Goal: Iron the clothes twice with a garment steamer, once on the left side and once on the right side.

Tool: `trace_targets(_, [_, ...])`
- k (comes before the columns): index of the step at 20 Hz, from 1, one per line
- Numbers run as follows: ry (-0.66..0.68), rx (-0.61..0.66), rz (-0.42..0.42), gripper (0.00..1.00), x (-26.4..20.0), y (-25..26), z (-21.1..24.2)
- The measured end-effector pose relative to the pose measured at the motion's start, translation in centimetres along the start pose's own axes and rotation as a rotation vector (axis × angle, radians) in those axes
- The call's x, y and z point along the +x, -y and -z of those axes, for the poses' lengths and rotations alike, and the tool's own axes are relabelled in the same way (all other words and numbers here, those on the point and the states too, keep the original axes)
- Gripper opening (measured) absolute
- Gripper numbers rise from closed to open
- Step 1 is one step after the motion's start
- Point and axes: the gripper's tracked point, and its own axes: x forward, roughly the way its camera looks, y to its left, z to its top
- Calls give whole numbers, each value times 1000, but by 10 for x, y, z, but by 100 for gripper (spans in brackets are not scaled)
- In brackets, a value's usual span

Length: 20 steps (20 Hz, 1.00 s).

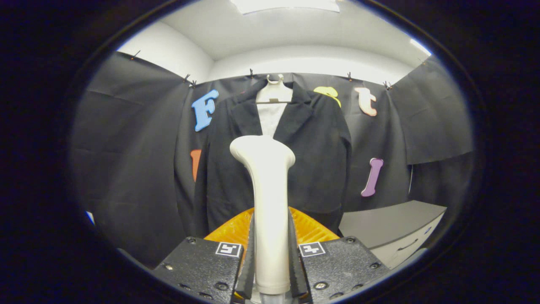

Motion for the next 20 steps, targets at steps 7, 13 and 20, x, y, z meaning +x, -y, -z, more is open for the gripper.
trace_targets(7, [107,-13,54,36,45,-31,-54])
trace_targets(13, [133,-40,82,36,88,-69,-80])
trace_targets(20, [161,-59,121,36,122,-91,-110])
